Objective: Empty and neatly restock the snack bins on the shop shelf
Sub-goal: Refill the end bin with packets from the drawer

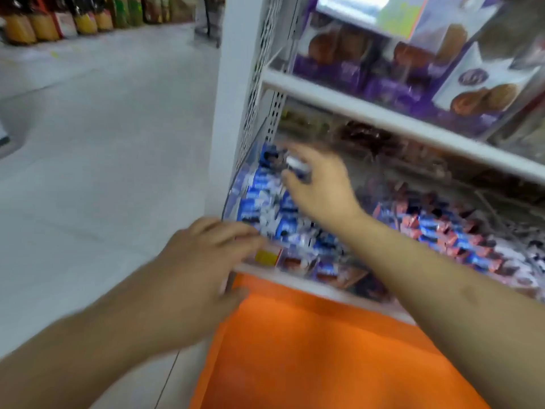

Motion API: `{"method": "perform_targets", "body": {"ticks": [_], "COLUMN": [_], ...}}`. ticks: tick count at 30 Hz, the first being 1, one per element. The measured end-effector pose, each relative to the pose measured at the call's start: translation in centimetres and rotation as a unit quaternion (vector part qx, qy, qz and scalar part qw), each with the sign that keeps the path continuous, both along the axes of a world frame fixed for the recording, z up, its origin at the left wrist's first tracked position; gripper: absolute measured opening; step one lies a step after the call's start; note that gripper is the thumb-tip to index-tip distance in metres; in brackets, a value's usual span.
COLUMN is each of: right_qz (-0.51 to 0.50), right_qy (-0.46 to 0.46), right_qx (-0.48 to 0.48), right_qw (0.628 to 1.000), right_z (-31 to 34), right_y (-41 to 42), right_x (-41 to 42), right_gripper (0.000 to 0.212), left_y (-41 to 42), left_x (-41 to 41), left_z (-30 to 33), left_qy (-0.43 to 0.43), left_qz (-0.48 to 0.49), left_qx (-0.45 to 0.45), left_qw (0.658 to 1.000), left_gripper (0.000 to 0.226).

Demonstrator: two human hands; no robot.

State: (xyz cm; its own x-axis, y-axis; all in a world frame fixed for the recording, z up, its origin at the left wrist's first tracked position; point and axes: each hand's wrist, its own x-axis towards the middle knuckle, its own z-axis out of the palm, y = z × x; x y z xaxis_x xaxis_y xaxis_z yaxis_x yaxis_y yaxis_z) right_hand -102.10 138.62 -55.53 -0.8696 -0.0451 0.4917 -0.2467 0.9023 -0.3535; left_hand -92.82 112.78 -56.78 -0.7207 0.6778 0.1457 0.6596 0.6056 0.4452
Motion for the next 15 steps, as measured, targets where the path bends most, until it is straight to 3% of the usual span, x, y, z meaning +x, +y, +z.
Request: {"method": "perform_targets", "body": {"ticks": [2, 4, 7, 10, 12, 15], "right_qz": [0.072, 0.127, 0.160, 0.148, 0.169, 0.217], "right_qy": [0.048, 0.009, -0.192, -0.431, -0.506, -0.558], "right_qx": [-0.042, -0.072, -0.064, -0.012, 0.014, 0.009], "right_qw": [0.995, 0.989, 0.966, 0.890, 0.845, 0.801], "right_z": [1.4, 0.7, -5.0, -13.9, -19.1, -24.8], "right_y": [-1.2, -2.2, -3.4, -4.1, -4.5, -5.7], "right_x": [6.4, 12.7, 18.6, 21.0, 21.5, 20.9], "right_gripper": [0.036, 0.024, 0.025, 0.045, 0.061, 0.071], "left_y": [-0.1, -0.3, -0.8, -1.1, -1.4, -1.9], "left_x": [0.5, 1.0, 2.3, 3.8, 4.3, 3.9], "left_z": [0.7, -0.5, -4.2, -7.9, -10.3, -12.0], "left_qy": [-0.078, -0.125, -0.160, -0.244, -0.280, -0.308], "left_qz": [-0.020, -0.020, -0.033, -0.030, -0.029, -0.030], "left_qx": [-0.010, -0.066, -0.153, -0.260, -0.316, -0.314], "left_qw": [0.997, 0.990, 0.975, 0.934, 0.906, 0.898], "left_gripper": [0.053, 0.050, 0.061, 0.101, 0.121, 0.124]}}
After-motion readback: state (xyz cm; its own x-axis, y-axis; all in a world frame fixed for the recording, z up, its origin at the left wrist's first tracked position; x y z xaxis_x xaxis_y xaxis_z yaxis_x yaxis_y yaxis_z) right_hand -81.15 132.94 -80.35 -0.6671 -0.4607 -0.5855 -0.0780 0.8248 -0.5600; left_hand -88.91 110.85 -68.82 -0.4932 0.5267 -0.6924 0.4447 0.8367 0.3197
